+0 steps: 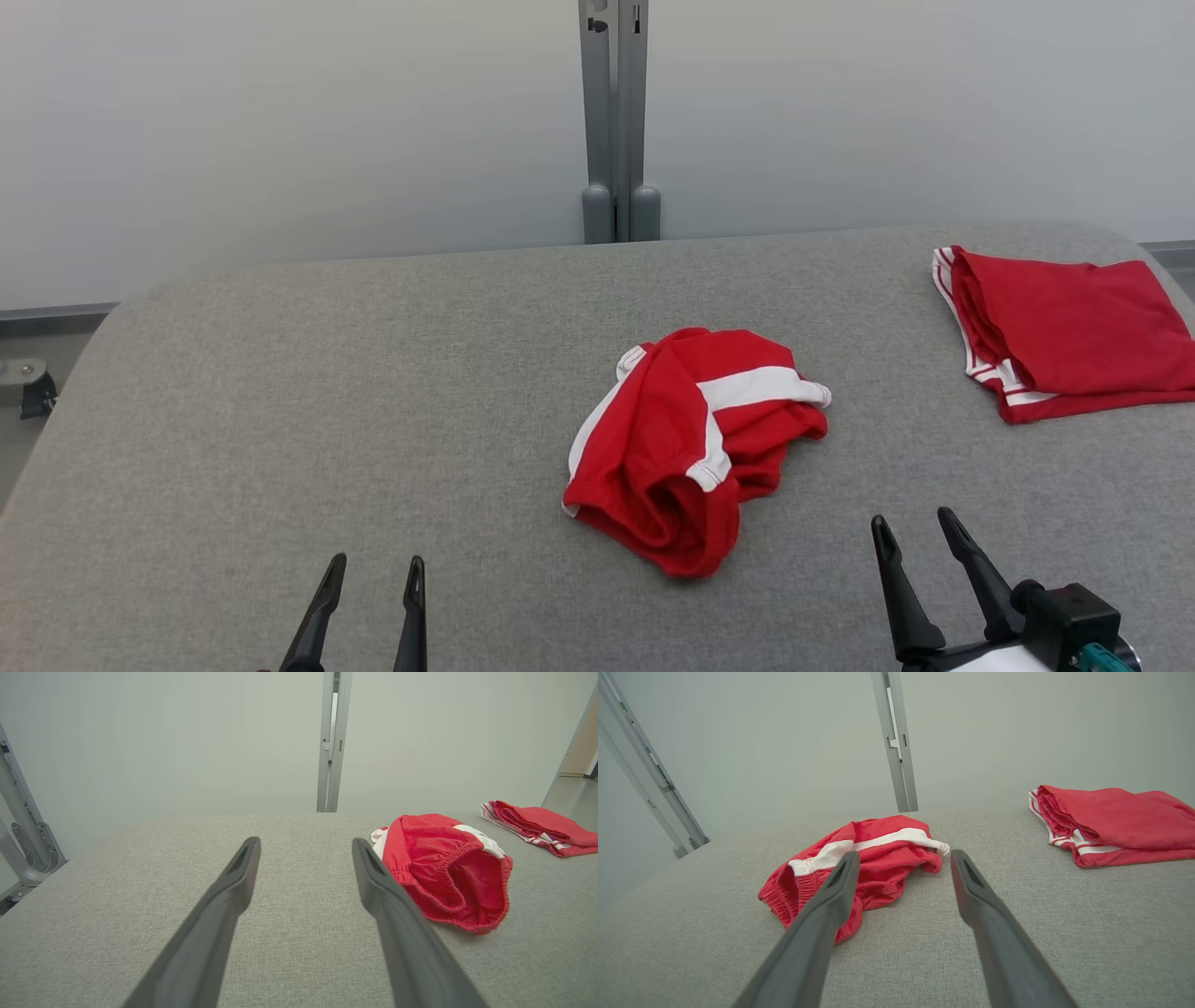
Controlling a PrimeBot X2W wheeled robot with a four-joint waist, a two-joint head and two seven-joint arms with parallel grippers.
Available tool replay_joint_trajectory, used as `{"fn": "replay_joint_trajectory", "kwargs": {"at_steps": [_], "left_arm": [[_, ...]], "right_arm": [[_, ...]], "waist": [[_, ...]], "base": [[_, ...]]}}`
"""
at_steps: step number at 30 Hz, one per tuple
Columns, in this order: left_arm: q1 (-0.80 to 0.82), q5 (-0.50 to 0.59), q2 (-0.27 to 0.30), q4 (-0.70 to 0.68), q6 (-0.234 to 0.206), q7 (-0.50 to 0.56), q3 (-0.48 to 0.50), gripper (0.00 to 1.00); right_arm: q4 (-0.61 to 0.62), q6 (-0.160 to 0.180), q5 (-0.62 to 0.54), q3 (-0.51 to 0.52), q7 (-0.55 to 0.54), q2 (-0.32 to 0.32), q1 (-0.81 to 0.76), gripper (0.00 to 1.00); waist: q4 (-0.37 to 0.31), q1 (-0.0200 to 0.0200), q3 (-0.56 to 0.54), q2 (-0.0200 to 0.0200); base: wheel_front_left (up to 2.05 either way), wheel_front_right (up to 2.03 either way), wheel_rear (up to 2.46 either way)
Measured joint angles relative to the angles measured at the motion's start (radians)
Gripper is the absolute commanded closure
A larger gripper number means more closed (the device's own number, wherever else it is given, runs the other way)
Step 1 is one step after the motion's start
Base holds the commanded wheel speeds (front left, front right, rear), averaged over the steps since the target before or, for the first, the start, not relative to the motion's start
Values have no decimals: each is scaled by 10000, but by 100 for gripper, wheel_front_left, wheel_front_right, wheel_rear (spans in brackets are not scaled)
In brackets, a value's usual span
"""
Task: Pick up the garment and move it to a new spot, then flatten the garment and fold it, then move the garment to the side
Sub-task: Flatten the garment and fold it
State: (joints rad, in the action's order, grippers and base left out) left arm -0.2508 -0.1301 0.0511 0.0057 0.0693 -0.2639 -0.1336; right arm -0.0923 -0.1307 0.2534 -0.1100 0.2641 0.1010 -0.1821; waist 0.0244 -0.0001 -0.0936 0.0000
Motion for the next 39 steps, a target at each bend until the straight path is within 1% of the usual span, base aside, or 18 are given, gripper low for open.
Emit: {"fn": "replay_joint_trajectory", "kwargs": {"at_steps": [12,39], "left_arm": [[14,0,-2,88,-123,0,-117,0],[54,190,-2,451,-92,-2,-301,0]], "right_arm": [[-13,0,0,-13,0,-13,32,0],[-117,0,79,-115,0,-67,37,0]], "waist": [[-44,0,-25,0],[13,0,-122,0]], "base": [[0,0,0],[0,0,0]]}}
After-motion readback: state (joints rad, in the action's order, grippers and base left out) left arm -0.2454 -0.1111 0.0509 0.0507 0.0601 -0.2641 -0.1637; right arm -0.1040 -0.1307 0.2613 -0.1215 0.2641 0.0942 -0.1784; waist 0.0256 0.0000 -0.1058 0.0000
